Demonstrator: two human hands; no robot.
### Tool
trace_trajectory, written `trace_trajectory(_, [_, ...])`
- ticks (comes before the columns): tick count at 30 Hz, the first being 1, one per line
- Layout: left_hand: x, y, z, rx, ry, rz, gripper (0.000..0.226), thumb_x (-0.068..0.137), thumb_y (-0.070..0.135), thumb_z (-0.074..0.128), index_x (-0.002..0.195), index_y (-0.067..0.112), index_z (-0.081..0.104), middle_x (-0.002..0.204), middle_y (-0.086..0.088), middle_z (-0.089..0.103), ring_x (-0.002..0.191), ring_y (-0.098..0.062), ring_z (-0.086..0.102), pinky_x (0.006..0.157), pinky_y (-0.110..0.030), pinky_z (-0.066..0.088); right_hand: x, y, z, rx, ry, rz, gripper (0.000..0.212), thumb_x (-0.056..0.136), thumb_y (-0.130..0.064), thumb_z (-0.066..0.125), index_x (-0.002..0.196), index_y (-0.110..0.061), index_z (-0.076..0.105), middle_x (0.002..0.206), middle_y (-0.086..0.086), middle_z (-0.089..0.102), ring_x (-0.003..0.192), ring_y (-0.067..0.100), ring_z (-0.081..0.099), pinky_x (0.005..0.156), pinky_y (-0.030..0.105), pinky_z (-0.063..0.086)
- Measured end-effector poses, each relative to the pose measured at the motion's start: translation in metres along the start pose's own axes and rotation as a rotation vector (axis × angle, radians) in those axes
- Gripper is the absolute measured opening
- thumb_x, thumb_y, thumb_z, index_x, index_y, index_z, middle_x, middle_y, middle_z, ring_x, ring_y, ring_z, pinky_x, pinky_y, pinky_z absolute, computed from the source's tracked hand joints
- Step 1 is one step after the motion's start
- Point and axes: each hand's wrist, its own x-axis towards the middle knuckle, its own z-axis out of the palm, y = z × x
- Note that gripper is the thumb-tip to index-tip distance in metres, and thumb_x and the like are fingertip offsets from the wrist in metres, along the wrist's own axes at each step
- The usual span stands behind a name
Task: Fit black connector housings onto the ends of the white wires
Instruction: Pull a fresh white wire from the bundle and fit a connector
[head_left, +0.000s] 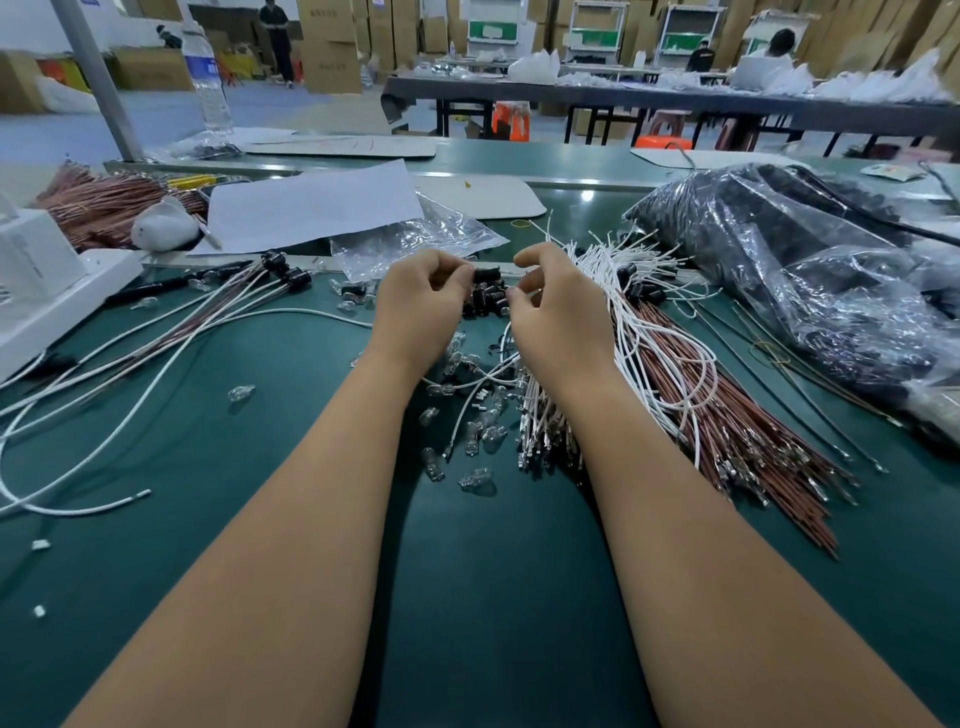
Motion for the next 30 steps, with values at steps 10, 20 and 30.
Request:
trace_trajectory(10, [0.0003,-0.0006,-0.0018,-0.085,-0.003,-0.054,0.013,0.094,0.016,0.06,0.093,0.006,0.068,0.083,-0.012,0.07,0.071,-0.016,0.059,0.073,-0.033,0.053,0.0012,-0.0003,-0.0028,0.043,0.1,-0.028,0.01,0.094,-0.013,0.058,0.099,-0.014,0.067,0.091,0.001,0.068,0.081,0.016,0.061,0.07,0.029,0.049])
trace_trajectory(20, [-0.0001,0.0009,-0.0052,-0.203,-0.078,-0.03,0.008,0.09,0.01,0.065,0.085,0.017,0.067,0.077,-0.001,0.067,0.068,-0.006,0.06,0.068,-0.015,0.051,0.005,0.0023,-0.0008,0.157,0.138,0.028,0.01,0.098,-0.016,0.054,0.096,-0.01,0.063,0.08,-0.006,0.058,0.075,0.015,0.055,0.068,0.028,0.042])
trace_trajectory(30, [0.0008,-0.0013,-0.0037,-0.14,-0.011,-0.031,0.009,0.091,0.014,0.064,0.083,0.017,0.068,0.073,0.0,0.067,0.064,-0.008,0.057,0.061,-0.016,0.048,0.0055,0.0019,-0.0036,0.224,0.169,0.036,0.005,0.087,-0.018,0.069,0.086,-0.014,0.073,0.073,-0.007,0.065,0.069,0.009,0.061,0.07,0.027,0.052])
